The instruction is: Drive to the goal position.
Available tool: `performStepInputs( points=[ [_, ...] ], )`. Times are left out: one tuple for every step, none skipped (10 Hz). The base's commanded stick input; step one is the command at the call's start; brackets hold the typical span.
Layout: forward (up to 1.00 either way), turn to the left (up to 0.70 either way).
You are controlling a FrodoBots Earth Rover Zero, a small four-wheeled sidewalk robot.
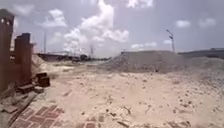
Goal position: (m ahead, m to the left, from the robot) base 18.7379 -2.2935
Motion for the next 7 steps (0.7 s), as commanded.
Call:
performStepInputs(
  points=[
    [0.55, 0.14],
    [0.55, 0.14],
    [0.54, 0.14],
    [0.55, 0.14],
    [0.55, 0.14],
    [0.55, 0.14],
    [0.54, 0.14]
  ],
)
